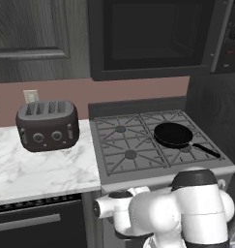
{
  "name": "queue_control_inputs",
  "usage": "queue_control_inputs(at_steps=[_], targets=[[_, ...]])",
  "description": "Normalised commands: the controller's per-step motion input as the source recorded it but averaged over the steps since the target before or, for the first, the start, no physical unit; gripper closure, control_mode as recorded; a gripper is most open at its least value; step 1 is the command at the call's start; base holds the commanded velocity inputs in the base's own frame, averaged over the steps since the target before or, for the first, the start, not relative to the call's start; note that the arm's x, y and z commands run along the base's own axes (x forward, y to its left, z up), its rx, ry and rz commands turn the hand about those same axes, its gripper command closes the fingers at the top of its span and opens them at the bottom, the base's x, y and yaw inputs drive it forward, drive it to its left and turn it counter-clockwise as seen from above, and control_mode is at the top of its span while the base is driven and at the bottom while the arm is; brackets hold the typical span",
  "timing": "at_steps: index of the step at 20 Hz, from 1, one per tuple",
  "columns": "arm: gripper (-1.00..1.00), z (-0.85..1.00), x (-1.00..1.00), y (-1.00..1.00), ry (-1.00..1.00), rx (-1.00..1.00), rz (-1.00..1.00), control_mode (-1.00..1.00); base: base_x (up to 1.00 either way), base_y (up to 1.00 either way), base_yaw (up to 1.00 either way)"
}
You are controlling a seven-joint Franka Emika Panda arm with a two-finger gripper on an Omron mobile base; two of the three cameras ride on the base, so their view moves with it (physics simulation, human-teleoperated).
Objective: Turn off the rear left burner of the stove.
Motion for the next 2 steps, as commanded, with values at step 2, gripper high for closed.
queue_control_inputs(at_steps=[2], targets=[[1.00,0.69,-0.30,-0.34,0.00,0.23,0.00,-1.00,0.00,0.00,0.00]])
